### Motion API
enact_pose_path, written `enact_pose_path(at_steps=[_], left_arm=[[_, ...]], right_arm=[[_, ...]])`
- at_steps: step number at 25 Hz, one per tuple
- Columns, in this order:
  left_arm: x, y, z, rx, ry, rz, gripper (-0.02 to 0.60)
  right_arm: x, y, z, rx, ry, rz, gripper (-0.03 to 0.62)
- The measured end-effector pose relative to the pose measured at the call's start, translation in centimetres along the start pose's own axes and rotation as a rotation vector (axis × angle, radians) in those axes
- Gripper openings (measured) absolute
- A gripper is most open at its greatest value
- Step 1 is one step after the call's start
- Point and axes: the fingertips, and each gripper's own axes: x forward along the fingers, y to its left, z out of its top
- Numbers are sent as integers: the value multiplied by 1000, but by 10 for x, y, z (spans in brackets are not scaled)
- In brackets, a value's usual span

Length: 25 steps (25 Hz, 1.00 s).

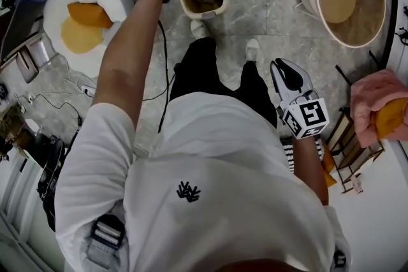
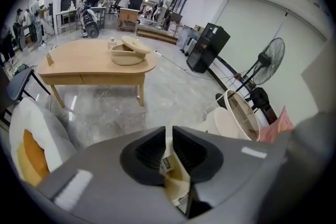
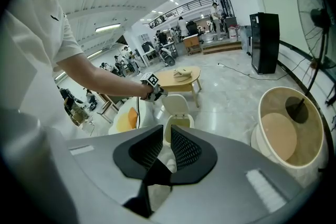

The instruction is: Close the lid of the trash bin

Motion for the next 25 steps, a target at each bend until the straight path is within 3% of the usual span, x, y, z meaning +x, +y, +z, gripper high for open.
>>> enact_pose_path(at_steps=[6, 25], left_arm=[[-7, -10, -18, -31, 0, -7, 58], [-18, -52, -128, -86, 32, 13, 58]], right_arm=[[-1, 1, -8, -8, 24, 32, 44], [-30, -10, -43, -52, 55, 88, 44]])
